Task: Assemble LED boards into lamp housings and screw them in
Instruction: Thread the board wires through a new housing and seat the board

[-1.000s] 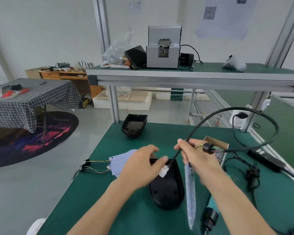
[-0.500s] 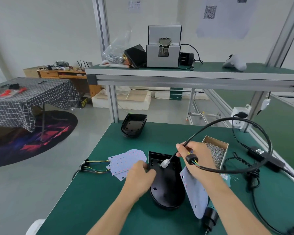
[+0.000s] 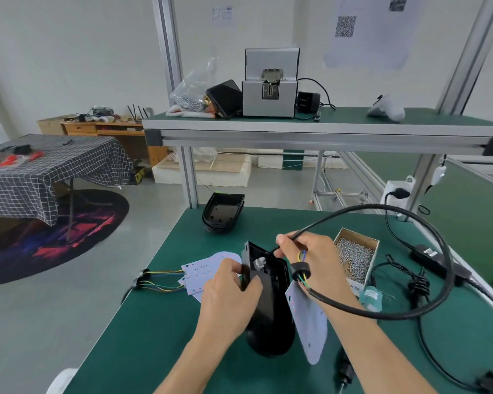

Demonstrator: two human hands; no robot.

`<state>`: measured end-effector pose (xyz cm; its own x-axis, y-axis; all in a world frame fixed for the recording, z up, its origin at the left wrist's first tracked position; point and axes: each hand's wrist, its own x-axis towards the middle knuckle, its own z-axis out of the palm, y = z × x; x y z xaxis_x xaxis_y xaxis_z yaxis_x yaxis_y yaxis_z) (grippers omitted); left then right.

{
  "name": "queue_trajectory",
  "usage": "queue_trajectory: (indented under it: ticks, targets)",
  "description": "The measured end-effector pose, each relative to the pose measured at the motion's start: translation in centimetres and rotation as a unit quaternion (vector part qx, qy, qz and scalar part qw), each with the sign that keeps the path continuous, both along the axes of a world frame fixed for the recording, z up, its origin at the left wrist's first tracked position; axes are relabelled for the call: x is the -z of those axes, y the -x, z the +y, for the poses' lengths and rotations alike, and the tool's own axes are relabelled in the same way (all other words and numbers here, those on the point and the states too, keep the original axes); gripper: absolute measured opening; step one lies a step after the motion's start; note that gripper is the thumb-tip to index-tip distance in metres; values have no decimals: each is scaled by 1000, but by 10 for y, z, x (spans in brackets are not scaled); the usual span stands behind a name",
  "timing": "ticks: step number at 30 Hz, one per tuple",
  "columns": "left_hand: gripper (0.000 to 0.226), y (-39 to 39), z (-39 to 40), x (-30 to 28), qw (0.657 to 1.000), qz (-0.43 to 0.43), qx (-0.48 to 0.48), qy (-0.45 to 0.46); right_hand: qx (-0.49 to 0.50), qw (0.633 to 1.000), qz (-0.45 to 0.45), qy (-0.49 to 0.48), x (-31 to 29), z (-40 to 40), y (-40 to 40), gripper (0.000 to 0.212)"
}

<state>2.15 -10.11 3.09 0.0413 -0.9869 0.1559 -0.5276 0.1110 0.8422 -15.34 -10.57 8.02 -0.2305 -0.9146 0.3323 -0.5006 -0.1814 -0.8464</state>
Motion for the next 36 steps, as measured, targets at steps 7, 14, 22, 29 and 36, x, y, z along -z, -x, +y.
queue_trajectory:
  ticks: [7, 14, 22, 29, 36]
  targets:
    - [10, 2, 9, -2, 995, 83, 46, 32, 2, 1000, 12, -19, 5, 2, 5, 33]
    - [7, 9, 11, -13, 988, 148, 15, 47, 46, 976, 167, -135, -2, 14, 3, 34]
    - [11, 2, 12, -14, 944, 327, 6, 49, 1, 985, 98, -139, 3, 30, 10, 37]
    - [20, -9, 10, -18, 879, 473, 37, -40, -121, 986, 96, -69, 0, 35, 13, 32]
    - [91, -16, -2, -27, 780, 570, 130, -224, -59, 989, -87, -109, -4, 35, 10, 49]
